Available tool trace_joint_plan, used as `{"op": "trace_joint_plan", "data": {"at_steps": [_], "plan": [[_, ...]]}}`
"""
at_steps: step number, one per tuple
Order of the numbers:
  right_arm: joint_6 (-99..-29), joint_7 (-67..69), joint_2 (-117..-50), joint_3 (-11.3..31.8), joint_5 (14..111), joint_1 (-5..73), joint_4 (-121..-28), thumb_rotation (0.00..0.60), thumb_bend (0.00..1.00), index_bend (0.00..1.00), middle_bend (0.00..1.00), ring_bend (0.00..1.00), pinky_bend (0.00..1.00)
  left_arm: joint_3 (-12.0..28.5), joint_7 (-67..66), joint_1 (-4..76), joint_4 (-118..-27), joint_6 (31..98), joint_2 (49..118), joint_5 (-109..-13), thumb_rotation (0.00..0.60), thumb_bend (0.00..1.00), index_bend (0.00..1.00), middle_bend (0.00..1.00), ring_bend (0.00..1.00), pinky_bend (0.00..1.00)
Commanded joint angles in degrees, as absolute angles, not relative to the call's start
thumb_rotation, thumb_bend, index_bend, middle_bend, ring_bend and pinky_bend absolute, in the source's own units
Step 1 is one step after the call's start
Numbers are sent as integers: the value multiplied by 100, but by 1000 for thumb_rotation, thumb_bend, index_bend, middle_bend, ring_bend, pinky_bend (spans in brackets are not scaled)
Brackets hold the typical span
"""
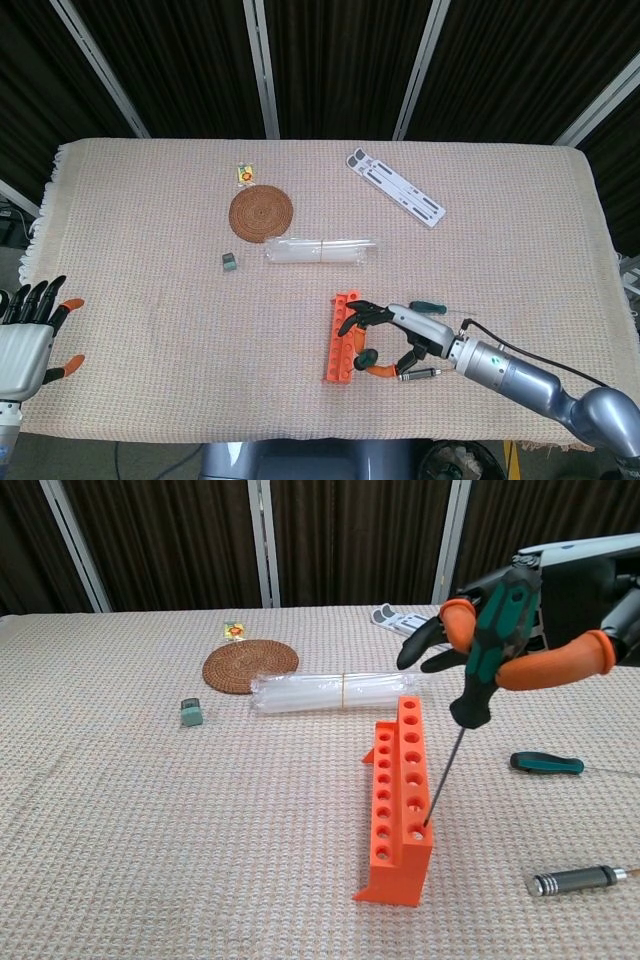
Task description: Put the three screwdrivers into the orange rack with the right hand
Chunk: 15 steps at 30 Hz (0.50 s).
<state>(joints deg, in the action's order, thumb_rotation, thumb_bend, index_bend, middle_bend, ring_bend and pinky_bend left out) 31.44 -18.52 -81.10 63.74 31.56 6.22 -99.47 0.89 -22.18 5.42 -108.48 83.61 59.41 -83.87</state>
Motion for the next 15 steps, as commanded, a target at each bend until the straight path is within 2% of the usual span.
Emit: {"op": "trace_joint_plan", "data": {"at_steps": [1, 15], "plan": [[3122, -1845, -8108, 6340, 3170, 627, -9937, 600, 288, 629, 274, 0, 0, 84, -2208, 547, -10844, 8354, 5943, -8399, 600, 138, 251, 0, 0, 0], [2947, -1974, -8122, 6172, 3377, 670, -9928, 600, 290, 629, 275, 0, 0, 46, -2098, 568, -10850, 8277, 5895, -8426, 600, 137, 251, 0, 0, 0]]}}
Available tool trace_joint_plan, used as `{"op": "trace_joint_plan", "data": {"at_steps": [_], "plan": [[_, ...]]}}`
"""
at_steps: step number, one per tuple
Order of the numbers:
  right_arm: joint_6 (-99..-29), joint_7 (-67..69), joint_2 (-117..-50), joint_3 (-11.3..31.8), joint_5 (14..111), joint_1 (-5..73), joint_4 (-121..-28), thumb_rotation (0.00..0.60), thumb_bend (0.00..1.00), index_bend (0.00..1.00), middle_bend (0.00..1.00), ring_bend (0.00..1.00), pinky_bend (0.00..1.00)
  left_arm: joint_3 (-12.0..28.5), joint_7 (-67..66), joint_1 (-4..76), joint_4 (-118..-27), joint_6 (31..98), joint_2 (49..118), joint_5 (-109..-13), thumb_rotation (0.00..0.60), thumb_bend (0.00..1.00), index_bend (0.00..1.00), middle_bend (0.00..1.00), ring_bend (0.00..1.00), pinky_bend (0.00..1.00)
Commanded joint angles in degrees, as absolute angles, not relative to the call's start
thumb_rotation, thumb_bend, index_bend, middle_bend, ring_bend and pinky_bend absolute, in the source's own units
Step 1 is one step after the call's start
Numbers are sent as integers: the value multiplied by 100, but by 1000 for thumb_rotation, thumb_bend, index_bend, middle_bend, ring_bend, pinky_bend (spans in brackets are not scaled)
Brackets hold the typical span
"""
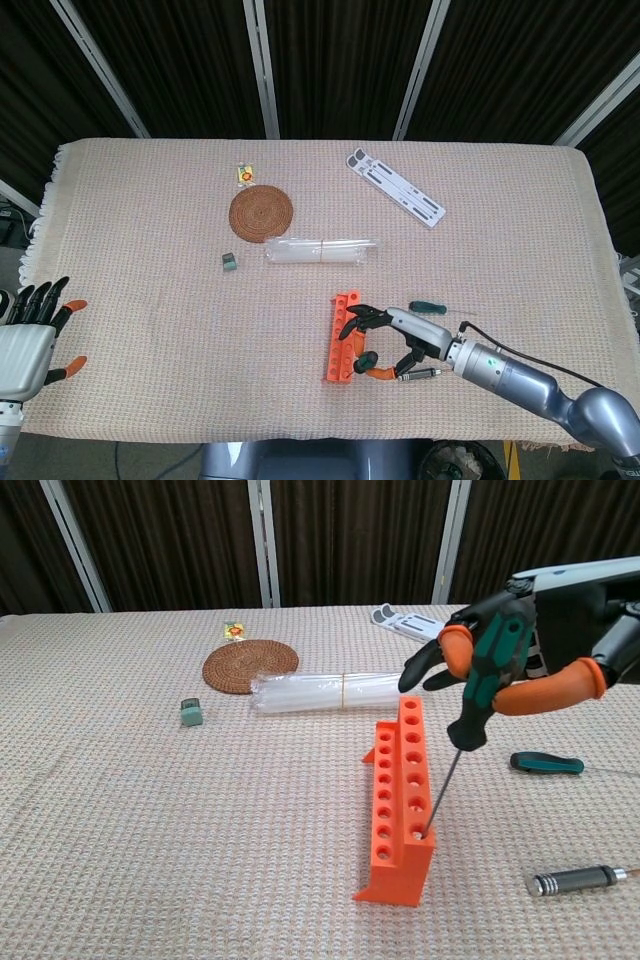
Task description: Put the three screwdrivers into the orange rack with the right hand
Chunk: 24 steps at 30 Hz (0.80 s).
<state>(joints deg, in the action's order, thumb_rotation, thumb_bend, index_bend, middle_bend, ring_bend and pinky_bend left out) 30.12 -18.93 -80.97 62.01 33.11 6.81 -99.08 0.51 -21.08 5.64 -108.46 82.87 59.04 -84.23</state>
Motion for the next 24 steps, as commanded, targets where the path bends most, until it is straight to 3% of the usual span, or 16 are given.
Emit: {"op": "trace_joint_plan", "data": {"at_steps": [1, 24], "plan": [[2925, -2018, -8136, 6162, 3403, 651, -9948, 600, 290, 628, 275, 0, 0, 46, -2093, 570, -10851, 8271, 5889, -8425, 600, 137, 251, 0, 0, 0], [2311, -2688, -8662, 5761, 3948, 388, -10181, 600, 289, 626, 274, 0, 0, 0, -1963, 599, -10841, 8170, 5842, -8434, 600, 137, 252, 0, 0, 0]]}}
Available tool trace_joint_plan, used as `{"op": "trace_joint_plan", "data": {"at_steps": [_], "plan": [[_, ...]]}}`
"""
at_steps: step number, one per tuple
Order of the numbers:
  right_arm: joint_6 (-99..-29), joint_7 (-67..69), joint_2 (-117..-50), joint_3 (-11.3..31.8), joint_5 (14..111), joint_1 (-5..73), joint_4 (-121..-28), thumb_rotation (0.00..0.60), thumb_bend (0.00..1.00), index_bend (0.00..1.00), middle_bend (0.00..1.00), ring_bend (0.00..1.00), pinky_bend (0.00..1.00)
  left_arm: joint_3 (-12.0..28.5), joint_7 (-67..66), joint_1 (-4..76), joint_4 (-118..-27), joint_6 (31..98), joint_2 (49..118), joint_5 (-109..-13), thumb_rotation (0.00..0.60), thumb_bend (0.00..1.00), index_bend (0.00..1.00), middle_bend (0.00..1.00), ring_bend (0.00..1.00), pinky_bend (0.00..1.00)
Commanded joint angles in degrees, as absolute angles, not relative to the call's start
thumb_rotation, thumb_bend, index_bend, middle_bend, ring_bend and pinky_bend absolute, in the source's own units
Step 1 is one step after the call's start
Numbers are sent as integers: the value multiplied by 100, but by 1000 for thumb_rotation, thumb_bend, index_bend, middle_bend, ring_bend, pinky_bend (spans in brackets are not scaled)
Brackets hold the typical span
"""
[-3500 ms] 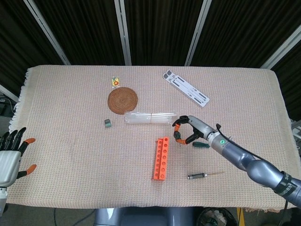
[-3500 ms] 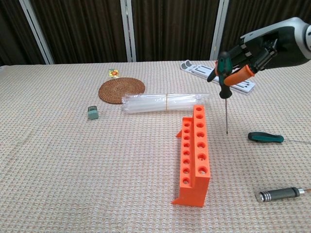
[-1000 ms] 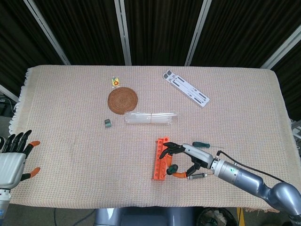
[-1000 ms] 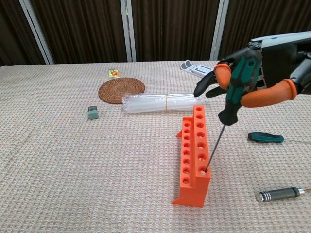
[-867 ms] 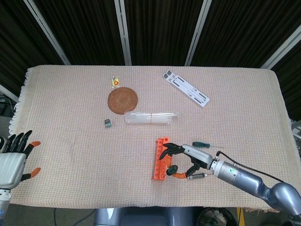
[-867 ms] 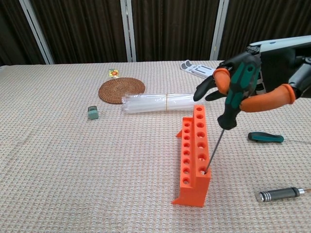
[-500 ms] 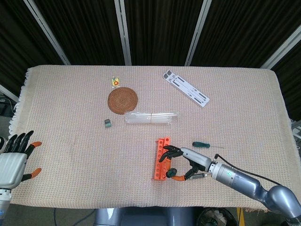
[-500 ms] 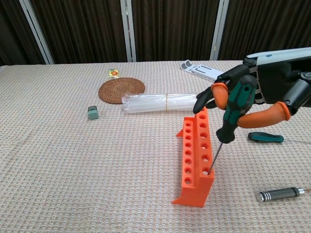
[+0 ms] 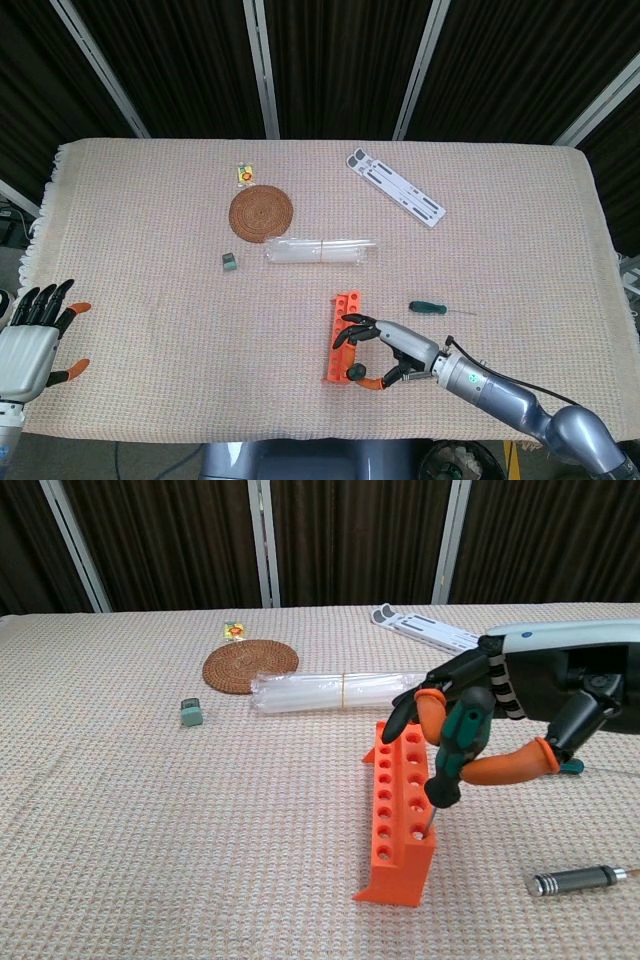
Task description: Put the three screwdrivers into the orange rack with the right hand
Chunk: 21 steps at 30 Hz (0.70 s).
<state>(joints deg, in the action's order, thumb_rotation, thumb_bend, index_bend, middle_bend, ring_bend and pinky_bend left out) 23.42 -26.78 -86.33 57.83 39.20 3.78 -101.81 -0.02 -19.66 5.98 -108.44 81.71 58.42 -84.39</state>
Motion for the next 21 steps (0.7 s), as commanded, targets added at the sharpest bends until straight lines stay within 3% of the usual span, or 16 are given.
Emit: {"op": "trace_joint_plan", "data": {"at_steps": [1, 10, 21], "plan": [[2284, -2693, -8683, 5746, 3975, 399, -10174, 600, 289, 626, 275, 0, 0, 2, -1957, 600, -10835, 8169, 5842, -8429, 600, 137, 251, 0, 0, 0], [1953, -2833, -8866, 5635, 4303, 381, -10122, 600, 289, 623, 275, 0, 0, 7, -1882, 620, -10764, 8125, 5854, -8399, 600, 138, 251, 0, 0, 0], [1822, -2904, -8941, 5527, 4611, 315, -10171, 600, 288, 548, 247, 0, 0, 7, -1801, 635, -10705, 8110, 5871, -8413, 600, 137, 252, 0, 0, 0]]}}
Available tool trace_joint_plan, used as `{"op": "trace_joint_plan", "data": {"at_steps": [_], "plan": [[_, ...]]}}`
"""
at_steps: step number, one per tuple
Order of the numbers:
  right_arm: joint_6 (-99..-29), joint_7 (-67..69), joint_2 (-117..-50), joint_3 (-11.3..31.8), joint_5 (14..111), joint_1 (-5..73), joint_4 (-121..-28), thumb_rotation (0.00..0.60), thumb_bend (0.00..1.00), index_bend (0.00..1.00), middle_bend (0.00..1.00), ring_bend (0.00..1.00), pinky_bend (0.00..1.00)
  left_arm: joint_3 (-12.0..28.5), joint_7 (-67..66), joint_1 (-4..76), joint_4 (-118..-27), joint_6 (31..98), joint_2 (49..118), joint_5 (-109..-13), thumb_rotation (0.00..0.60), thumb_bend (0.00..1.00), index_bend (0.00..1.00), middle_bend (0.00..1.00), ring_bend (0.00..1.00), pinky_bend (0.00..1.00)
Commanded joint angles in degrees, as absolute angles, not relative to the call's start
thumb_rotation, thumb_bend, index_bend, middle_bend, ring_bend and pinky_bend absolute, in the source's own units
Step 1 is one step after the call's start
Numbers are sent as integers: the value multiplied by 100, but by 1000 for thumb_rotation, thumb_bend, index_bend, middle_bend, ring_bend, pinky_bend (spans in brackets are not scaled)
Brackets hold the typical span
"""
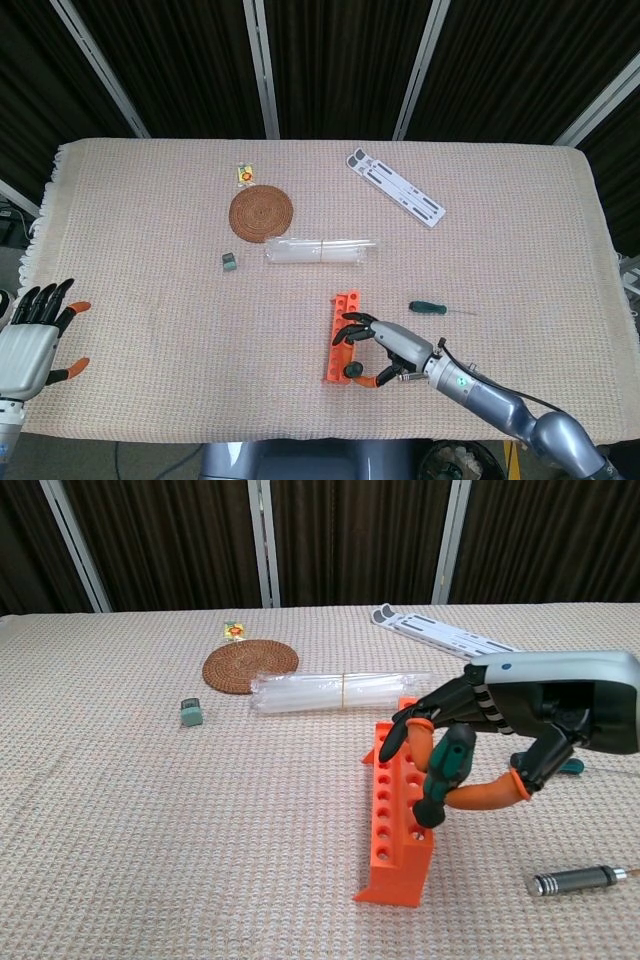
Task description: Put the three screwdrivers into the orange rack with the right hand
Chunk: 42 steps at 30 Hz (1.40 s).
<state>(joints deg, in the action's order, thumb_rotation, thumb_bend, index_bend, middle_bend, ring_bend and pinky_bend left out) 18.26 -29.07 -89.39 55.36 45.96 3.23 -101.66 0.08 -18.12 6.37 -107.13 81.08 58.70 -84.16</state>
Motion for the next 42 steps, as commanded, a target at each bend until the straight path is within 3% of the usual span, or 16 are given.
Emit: {"op": "trace_joint_plan", "data": {"at_steps": [1, 11, 17, 28, 36, 42], "plan": [[1817, -2906, -8943, 5520, 4635, 309, -10176, 600, 288, 537, 244, 0, 0, 8, -1791, 635, -10697, 8110, 5873, -8410, 600, 137, 252, 0, 0, 0], [1834, -2845, -8891, 5455, 4731, 306, -10198, 600, 248, 387, 216, 0, 0, 5, -1743, 624, -10681, 8145, 5865, -8443, 600, 138, 252, 0, 0, 0], [1840, -2787, -8850, 5482, 4734, 282, -10272, 600, 236, 352, 204, 0, 0, -8, -1723, 612, -10681, 8161, 5858, -8466, 600, 138, 252, 0, 0, 0], [1734, -2779, -8630, 6106, 4675, 110, -10717, 600, 235, 322, 195, 0, 0, -5, -1658, 590, -10692, 8237, 5833, -8547, 600, 138, 252, 0, 0, 0], [1157, -2483, -8384, 6490, 4794, 257, -10819, 600, 236, 340, 195, 0, 0, -13, -1582, 580, -10677, 8250, 5823, -8581, 600, 136, 251, 0, 0, 0], [-219, -2848, -8355, 6117, 5706, 627, -10495, 600, 236, 393, 195, 0, 0, -18, -1565, 578, -10665, 8242, 5821, -8580, 600, 138, 252, 0, 0, 0]]}}
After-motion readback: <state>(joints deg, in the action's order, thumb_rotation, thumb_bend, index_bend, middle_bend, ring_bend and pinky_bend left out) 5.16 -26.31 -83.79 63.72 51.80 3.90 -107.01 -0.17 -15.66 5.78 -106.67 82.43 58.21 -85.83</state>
